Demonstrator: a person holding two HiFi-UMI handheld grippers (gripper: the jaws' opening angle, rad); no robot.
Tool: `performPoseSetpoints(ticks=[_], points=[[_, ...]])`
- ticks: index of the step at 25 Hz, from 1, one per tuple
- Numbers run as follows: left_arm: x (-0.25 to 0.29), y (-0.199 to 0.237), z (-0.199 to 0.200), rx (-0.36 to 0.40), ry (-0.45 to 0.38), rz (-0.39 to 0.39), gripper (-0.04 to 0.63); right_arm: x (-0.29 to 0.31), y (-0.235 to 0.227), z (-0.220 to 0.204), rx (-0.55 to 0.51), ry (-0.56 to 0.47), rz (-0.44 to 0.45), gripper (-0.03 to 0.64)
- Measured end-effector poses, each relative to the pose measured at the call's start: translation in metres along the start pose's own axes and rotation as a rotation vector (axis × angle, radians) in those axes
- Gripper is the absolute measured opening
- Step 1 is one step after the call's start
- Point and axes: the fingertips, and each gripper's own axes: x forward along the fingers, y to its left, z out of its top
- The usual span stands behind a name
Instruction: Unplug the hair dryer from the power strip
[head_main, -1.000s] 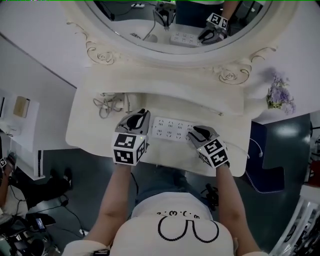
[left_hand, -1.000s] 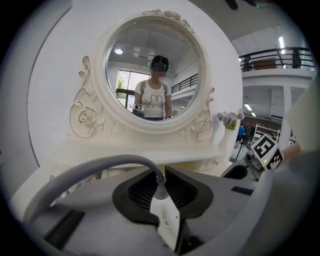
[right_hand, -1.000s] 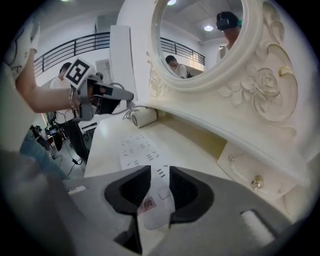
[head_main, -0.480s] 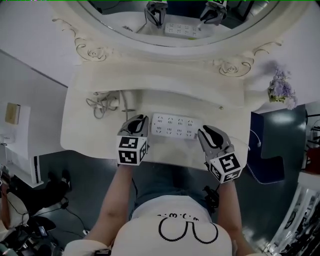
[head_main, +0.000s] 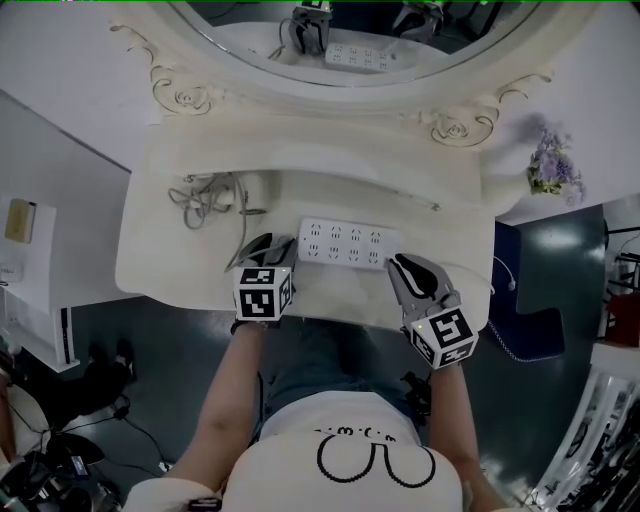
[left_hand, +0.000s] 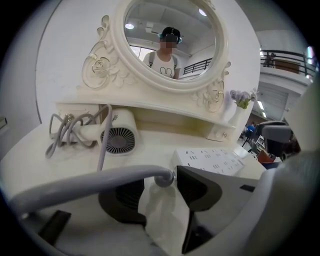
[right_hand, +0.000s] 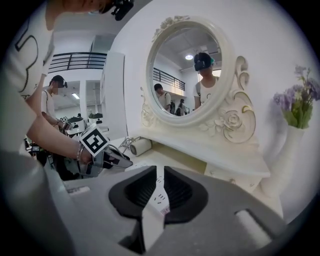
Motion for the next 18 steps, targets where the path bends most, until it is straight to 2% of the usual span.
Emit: performPoseSetpoints(ticks=[10,18], points=[[-0.033,-0.011,-0.031,-0.060,-0.022,0.058,0.232,-0.021,0.015,0.008,-0.052,-0.051,0.044,0.046],[-0.077,-0.042,-0.040,-0.019,-0.077,0.087,0.232,-0.075,0.016,0.014,-0.080,-0.141,-0.043,0.026]])
